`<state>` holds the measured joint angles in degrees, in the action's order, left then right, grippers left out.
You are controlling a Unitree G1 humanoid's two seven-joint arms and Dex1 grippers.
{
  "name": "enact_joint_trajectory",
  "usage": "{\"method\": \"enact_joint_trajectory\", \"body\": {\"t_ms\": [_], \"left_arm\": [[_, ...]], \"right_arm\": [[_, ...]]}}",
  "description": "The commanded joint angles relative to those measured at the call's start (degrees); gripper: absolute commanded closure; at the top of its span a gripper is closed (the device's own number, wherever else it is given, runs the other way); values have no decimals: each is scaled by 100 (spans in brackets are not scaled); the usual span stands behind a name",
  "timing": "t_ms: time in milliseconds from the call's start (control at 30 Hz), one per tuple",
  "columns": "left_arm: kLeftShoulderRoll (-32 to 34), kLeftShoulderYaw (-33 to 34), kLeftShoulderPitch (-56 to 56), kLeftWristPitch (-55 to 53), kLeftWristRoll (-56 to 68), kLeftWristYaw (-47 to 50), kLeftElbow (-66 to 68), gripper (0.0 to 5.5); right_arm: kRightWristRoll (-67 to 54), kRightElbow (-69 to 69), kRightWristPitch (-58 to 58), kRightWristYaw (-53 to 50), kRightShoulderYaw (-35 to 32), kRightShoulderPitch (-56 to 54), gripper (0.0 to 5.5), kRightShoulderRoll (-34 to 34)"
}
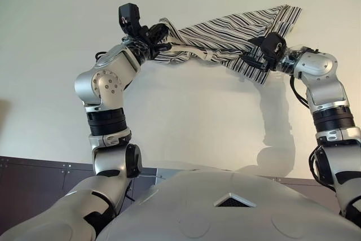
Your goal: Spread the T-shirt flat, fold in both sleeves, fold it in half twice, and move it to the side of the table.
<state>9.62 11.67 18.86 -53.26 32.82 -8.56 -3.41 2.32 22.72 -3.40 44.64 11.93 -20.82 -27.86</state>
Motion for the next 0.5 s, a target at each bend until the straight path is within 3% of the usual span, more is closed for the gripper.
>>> {"method": "enact_joint_trajectory", "body": {"t_ms": [33, 133, 500], "left_arm": [[112, 23, 51, -9, -65, -41, -4, 540], [141, 28, 15, 0, -71, -58, 6, 540], [66, 27, 42, 37, -95, -18, 16, 540]], "right_arm": [[230, -4, 81, -367, -18, 45, 309, 56], [220, -21, 106, -410, -63, 55, 309, 36], [587, 1000, -568, -1012, -74, -425, 511, 97]]}}
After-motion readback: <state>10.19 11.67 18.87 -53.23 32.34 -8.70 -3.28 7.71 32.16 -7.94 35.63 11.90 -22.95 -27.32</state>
